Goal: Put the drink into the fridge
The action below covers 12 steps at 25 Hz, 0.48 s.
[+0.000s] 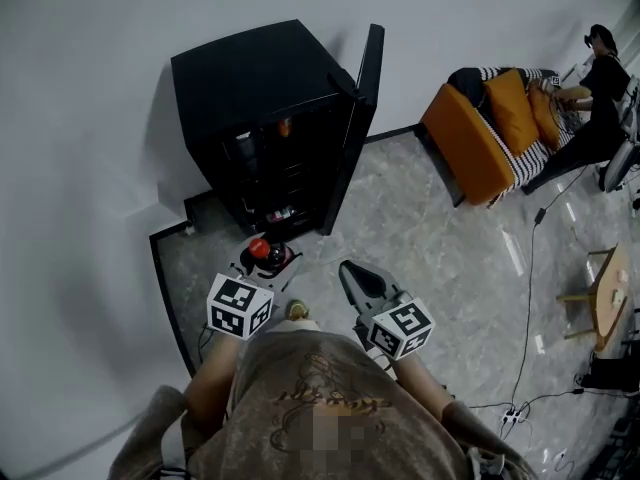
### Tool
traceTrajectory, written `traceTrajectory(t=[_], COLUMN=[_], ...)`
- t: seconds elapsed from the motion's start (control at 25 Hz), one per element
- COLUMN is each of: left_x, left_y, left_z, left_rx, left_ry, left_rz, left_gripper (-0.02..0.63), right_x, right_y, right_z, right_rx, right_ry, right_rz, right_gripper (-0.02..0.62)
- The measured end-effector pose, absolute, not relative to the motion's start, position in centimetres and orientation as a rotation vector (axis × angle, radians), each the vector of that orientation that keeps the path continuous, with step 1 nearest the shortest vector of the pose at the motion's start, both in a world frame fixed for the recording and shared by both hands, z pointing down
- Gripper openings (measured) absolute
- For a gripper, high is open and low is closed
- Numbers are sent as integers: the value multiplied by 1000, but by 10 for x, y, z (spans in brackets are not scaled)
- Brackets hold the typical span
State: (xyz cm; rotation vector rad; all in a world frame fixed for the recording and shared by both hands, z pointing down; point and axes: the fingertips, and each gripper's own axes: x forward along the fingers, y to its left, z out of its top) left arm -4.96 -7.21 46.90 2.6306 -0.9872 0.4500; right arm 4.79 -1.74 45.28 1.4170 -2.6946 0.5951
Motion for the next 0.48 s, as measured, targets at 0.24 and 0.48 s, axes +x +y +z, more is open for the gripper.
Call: traceTrajectory(t=[0.24,0.48], left_x=[-39,-28], left_y=[-98,-121], left_z=[473,471], left_rx=[2647,2650], left_ry=[-966,-962], left_rz=[470,474], left_gripper=[311,311], right_x=[56,63], right_y=[-37,-57], right_z=[453,450], right_rx=[1451,1462], right_ry=[-2679,-2670], right_rz=[610,621], right_gripper=[21,21])
